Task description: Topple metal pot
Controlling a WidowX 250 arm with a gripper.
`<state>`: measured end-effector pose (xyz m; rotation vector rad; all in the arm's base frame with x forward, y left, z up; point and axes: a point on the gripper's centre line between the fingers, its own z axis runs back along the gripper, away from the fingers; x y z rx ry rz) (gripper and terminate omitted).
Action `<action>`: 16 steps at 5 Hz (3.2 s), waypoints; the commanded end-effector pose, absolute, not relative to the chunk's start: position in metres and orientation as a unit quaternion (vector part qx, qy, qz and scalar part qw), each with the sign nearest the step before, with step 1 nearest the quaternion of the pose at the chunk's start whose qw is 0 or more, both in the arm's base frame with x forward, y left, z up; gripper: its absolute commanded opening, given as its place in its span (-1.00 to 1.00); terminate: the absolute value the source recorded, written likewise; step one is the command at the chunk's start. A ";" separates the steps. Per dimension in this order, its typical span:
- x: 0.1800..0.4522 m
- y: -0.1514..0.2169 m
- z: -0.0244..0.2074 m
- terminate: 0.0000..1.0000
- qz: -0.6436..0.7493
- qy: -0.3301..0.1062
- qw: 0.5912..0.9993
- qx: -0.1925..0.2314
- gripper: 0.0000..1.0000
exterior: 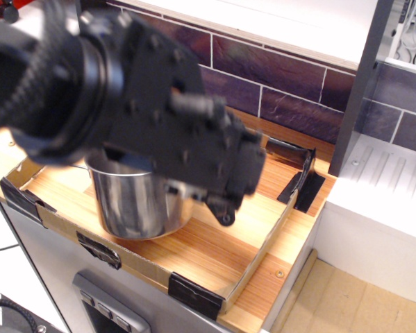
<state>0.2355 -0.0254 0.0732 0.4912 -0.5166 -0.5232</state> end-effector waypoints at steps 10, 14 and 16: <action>0.271 0.081 0.153 -1.00 -0.068 -0.205 0.974 0.066 1.00; 0.265 0.088 0.201 -1.00 -0.065 -0.228 0.971 0.017 1.00; 0.265 0.088 0.201 1.00 -0.065 -0.228 0.971 0.017 1.00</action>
